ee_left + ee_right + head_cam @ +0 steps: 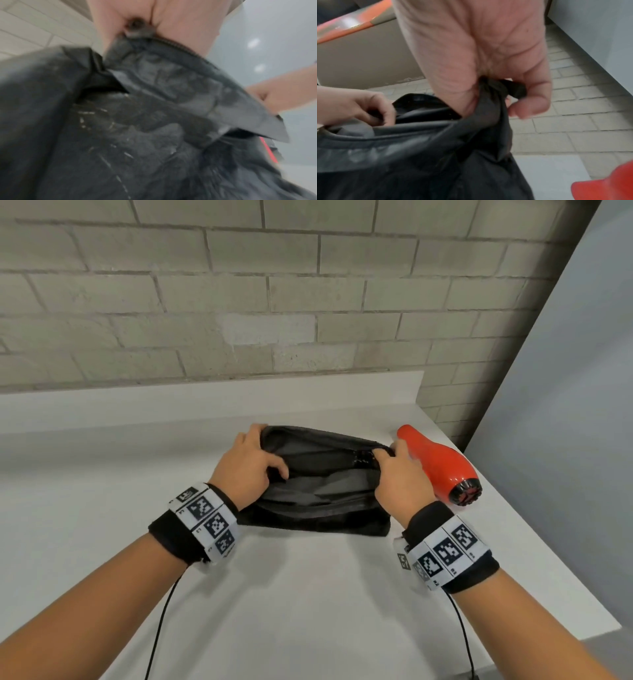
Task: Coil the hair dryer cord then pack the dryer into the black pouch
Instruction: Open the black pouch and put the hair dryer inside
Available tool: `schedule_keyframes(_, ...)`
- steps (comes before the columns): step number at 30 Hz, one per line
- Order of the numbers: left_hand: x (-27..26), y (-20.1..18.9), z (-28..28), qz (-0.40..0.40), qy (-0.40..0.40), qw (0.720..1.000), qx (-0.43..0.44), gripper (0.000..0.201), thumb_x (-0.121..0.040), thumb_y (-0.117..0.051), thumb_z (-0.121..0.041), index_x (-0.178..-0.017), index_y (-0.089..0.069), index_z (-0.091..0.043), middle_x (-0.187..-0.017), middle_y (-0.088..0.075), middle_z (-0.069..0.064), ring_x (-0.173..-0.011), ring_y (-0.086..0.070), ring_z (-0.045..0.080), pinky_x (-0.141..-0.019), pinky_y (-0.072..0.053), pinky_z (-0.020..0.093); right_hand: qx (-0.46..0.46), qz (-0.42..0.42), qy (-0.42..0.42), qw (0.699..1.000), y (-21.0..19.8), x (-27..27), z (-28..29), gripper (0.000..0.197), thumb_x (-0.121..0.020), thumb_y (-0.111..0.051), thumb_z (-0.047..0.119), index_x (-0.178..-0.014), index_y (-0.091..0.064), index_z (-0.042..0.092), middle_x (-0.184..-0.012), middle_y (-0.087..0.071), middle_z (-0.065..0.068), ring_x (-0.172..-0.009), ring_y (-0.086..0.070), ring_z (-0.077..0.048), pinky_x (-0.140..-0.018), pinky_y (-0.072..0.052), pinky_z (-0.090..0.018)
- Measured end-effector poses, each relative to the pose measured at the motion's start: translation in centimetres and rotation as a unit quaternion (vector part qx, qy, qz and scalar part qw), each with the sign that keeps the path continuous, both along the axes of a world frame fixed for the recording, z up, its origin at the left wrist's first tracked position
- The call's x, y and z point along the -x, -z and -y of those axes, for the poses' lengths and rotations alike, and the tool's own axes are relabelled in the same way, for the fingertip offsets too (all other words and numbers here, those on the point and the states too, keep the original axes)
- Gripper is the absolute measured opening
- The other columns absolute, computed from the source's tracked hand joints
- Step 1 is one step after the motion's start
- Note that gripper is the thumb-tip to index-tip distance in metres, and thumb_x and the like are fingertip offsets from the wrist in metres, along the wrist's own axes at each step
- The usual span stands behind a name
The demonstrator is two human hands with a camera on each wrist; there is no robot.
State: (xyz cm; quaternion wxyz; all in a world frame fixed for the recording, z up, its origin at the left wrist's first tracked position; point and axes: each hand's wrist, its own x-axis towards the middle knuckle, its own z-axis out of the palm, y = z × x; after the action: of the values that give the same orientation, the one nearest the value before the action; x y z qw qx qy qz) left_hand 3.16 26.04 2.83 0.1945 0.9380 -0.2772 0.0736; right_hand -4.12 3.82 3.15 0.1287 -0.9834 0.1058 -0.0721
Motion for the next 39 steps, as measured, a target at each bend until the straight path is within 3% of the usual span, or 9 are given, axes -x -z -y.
schedule_keyframes(4,0.1,1.5,0.0,-0.081,-0.114,0.988,-0.072,0.044,-0.087,-0.042,-0.012,-0.127,-0.051,-0.029,-0.138,-0.039,0.010,-0.106,-0.053,0.037,-0.093,-0.044,0.040,-0.253,0.099,-0.021,0.962,0.3,0.0,-0.5,0.035,-0.070,-0.043,-0.017,-0.077,-0.067,0.008,-0.076,-0.049,0.007,-0.077,-0.050,-0.016,-0.065,-0.037,0.000)
schedule_keyframes(8,-0.3,1.6,0.0,-0.061,-0.158,0.980,-0.101,0.059,-0.083,-0.054,-0.042,-0.135,-0.032,-0.026,-0.123,-0.051,0.013,-0.101,-0.057,0.036,-0.082,-0.047,0.040,-0.303,0.183,-0.054,0.934,0.7,0.6,-2.2,0.019,-0.079,-0.059,0.006,-0.061,-0.057,0.013,-0.066,-0.055,0.002,-0.065,-0.049,-0.007,-0.060,-0.037,-0.010)
schedule_keyframes(14,1.1,1.5,0.2,-0.098,-0.125,0.972,-0.176,0.110,-0.048,-0.079,-0.056,-0.134,-0.019,-0.025,-0.122,-0.034,0.013,-0.085,-0.060,0.035,-0.070,-0.050,0.038,-0.068,0.131,-0.186,0.971,0.2,0.6,-1.7,0.032,-0.080,-0.051,0.000,-0.087,-0.070,0.025,-0.101,-0.050,-0.009,-0.080,-0.054,-0.027,-0.067,-0.041,-0.029)
schedule_keyframes(20,1.6,2.1,-0.6,-0.134,-0.042,0.959,-0.245,0.080,-0.074,-0.062,-0.049,-0.139,-0.016,-0.040,-0.122,-0.036,0.010,-0.086,-0.057,0.028,-0.077,-0.047,0.035,0.199,-0.063,-0.024,0.978,0.3,0.3,-1.0,0.027,-0.085,-0.049,0.009,-0.109,-0.056,0.015,-0.131,-0.030,-0.011,-0.108,-0.042,-0.032,-0.064,-0.034,-0.032)
schedule_keyframes(23,0.7,1.9,-0.9,-0.151,-0.020,0.967,-0.203,0.043,-0.089,-0.046,-0.034,-0.125,-0.039,-0.055,-0.127,-0.051,-0.001,-0.107,-0.055,0.023,-0.084,-0.043,0.030,0.142,-0.121,-0.047,0.981,1.1,0.0,-0.5,0.028,-0.082,-0.047,0.005,-0.109,-0.054,0.008,-0.135,-0.029,-0.009,-0.106,-0.045,-0.033,-0.069,-0.039,-0.034)
schedule_keyframes(27,-0.5,1.3,-0.8,-0.064,-0.103,0.981,-0.150,0.036,-0.090,-0.040,-0.027,-0.116,-0.054,-0.047,-0.119,-0.064,-0.002,-0.106,-0.058,0.023,-0.091,-0.036,0.034,0.000,-0.079,-0.056,0.995,1.8,-0.2,-0.5,0.029,-0.089,-0.045,0.022,-0.095,-0.063,0.000,-0.111,-0.053,-0.012,-0.089,-0.058,-0.032,-0.072,-0.043,-0.033)
schedule_keyframes(32,-0.5,0.4,-0.6,-0.076,-0.087,0.991,0.074,0.037,-0.080,-0.064,-0.028,-0.115,-0.061,-0.016,-0.109,-0.068,0.010,-0.103,-0.061,0.028,-0.091,-0.046,0.032,0.063,-0.035,-0.048,0.996,1.5,0.4,-1.6,0.031,-0.094,-0.046,0.027,-0.094,-0.062,0.000,-0.107,-0.059,-0.014,-0.093,-0.060,-0.032,-0.074,-0.044,-0.035)
schedule_keyframes(35,-0.3,0.4,-1.1,-0.085,-0.050,0.995,0.015,0.044,-0.076,-0.064,-0.016,-0.120,-0.055,-0.016,-0.110,-0.064,0.015,-0.102,-0.059,0.033,-0.089,-0.046,0.036,0.105,-0.049,-0.086,0.990,1.8,0.6,-1.7,0.017,-0.089,-0.048,0.011,-0.102,-0.058,0.007,-0.119,-0.045,-0.012,-0.076,-0.059,-0.032,-0.064,-0.041,-0.034)
schedule_keyframes(39,0.1,0.8,-1.5,-0.125,-0.015,0.992,0.000,0.034,-0.068,-0.047,0.002,-0.060,-0.061,-0.028,-0.086,-0.054,-0.006,-0.088,-0.057,0.027,-0.074,-0.040,0.030,0.170,-0.128,-0.160,0.964,2.4,0.8,-1.6,0.045,-0.089,-0.046,0.007,-0.129,-0.046,0.028,-0.133,-0.027,-0.014,-0.076,-0.059,-0.029,-0.065,-0.045,-0.036)
